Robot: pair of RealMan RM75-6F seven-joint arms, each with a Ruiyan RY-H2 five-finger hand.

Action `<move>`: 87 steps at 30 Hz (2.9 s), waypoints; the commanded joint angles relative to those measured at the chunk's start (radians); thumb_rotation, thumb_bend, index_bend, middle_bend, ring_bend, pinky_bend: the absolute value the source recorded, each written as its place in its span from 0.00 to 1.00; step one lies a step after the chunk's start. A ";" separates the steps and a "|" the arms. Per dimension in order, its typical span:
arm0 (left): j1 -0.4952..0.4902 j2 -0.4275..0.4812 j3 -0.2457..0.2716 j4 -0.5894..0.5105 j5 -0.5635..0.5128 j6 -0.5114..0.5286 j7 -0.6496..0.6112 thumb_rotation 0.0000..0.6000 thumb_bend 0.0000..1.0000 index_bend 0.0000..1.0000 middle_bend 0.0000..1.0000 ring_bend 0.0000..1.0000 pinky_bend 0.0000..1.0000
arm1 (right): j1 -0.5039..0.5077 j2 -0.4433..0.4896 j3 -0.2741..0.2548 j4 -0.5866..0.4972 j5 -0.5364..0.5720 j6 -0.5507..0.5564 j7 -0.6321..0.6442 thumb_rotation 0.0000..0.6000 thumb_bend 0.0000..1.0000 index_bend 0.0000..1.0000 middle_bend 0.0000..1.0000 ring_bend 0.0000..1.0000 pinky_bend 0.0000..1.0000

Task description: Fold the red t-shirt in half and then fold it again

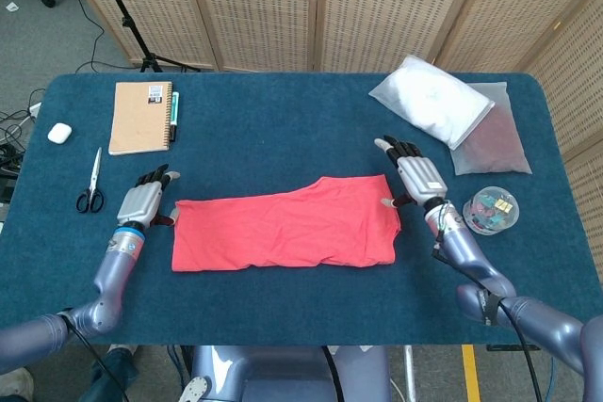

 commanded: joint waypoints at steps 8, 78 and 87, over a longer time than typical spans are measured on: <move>0.027 0.040 -0.011 -0.047 0.063 0.031 -0.037 1.00 0.36 0.03 0.00 0.00 0.00 | -0.049 0.066 -0.012 -0.095 -0.062 0.100 -0.003 1.00 0.00 0.00 0.00 0.00 0.00; -0.040 -0.129 -0.024 0.080 -0.109 0.058 0.200 1.00 0.36 0.57 0.00 0.00 0.00 | -0.553 0.280 -0.258 -0.320 -0.580 0.823 -0.015 1.00 0.00 0.00 0.00 0.00 0.00; -0.036 -0.142 -0.029 0.085 -0.094 0.073 0.208 1.00 0.38 0.63 0.00 0.00 0.00 | -0.555 0.282 -0.254 -0.321 -0.579 0.819 -0.011 1.00 0.00 0.00 0.00 0.00 0.00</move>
